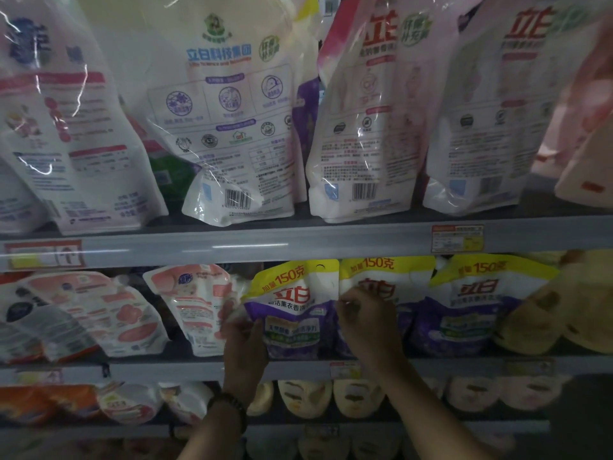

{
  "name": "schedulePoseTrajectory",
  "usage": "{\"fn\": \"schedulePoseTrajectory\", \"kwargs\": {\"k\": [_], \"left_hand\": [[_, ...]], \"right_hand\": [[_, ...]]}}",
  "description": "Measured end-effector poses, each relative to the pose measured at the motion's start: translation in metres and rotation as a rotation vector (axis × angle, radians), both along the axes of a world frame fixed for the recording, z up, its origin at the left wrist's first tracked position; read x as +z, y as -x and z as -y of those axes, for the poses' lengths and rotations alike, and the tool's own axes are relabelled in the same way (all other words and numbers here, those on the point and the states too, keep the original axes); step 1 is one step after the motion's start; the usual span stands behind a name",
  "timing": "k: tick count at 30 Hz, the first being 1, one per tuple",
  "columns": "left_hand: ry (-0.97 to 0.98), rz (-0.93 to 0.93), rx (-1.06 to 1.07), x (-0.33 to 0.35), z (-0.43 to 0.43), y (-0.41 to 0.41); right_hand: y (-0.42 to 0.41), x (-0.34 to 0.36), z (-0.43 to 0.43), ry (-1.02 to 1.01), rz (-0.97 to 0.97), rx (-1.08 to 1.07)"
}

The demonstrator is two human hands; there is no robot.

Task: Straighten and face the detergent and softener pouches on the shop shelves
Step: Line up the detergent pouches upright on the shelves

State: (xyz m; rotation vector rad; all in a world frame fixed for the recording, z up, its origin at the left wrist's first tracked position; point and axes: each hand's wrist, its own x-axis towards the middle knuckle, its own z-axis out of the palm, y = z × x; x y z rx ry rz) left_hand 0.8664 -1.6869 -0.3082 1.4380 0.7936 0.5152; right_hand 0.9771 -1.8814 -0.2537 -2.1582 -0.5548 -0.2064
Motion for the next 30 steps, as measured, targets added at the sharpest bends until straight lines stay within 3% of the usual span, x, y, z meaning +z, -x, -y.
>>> {"fn": "schedulePoseTrajectory", "kwargs": {"k": [10, 19, 24, 30], "left_hand": [[-0.041, 0.016, -0.022, 0.031, 0.07, 0.002], [0.008, 0.074, -0.109, 0.074, 0.112, 0.007], [-0.137, 0.072, -0.217, 0.103, 0.124, 0.014], [-0.176, 0.215, -0.348, 0.148, 0.134, 0.021]], "right_hand": [[0.003, 0.011, 0.033, -0.291, -0.407, 0.195], [0.018, 0.038, 0.055, -0.333, -0.412, 0.201], [0.037, 0.059, 0.069, -0.37, -0.387, 0.177], [0.056, 0.106, 0.097, -0.446, -0.254, 0.116]]}}
